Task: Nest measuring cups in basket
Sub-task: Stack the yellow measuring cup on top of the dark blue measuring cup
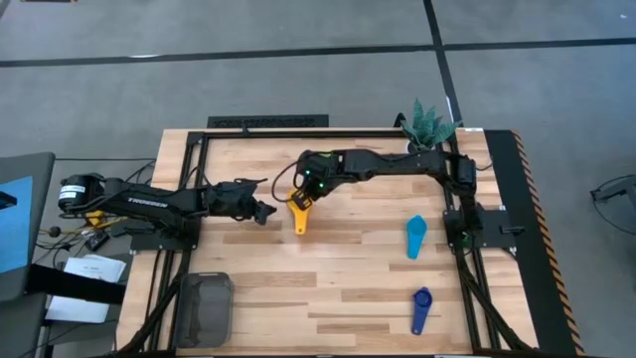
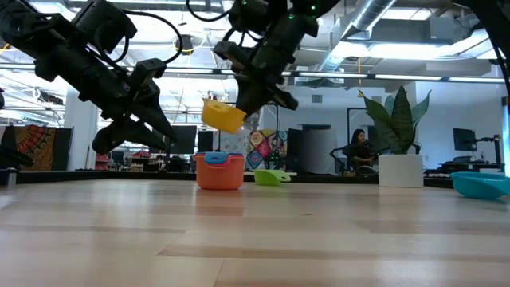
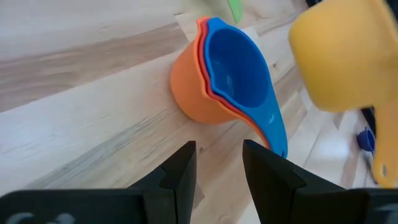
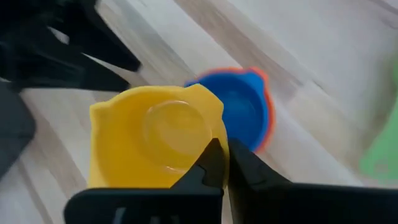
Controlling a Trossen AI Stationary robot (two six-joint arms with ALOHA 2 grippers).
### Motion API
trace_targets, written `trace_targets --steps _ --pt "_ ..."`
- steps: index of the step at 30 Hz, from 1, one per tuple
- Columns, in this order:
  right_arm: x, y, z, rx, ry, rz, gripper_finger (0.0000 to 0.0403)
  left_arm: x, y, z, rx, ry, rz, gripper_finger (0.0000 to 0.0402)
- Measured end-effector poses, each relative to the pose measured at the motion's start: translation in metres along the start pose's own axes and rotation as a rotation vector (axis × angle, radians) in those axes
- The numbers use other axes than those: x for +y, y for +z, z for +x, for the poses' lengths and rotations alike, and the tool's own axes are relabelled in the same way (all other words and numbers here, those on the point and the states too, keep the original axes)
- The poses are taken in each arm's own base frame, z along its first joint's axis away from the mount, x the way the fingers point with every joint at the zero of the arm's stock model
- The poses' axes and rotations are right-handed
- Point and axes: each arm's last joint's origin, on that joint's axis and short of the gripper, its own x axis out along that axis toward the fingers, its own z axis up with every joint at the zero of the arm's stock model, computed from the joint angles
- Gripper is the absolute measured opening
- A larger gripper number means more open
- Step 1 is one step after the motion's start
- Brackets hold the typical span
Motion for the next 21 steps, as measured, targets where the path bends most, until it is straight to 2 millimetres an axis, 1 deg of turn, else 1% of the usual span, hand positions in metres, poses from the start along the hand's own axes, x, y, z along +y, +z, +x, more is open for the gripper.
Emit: trace_targets --steps 5,14,18,21 --pt "-0.002 0.006 0.001 -0.028 0.033 -0.011 0.0032 0.0 0.0 0.0 -0.01 0.007 -0.027 0.0119" --pt "-0.012 -0.003 0.013 -0.005 -0.001 -0.006 0.0028 0.001 0.001 0.0 -0.032 0.022 -0.054 0.0119" --pt "-0.016 -0.007 0.02 -0.02 0.008 -0.005 0.0051 0.001 0.001 0.0 -0.039 0.022 -0.055 0.0119" --pt "-0.019 -0.006 0.021 -0.023 0.005 0.0 0.0068 0.001 0.001 0.0 -0.04 0.023 -0.063 0.0119"
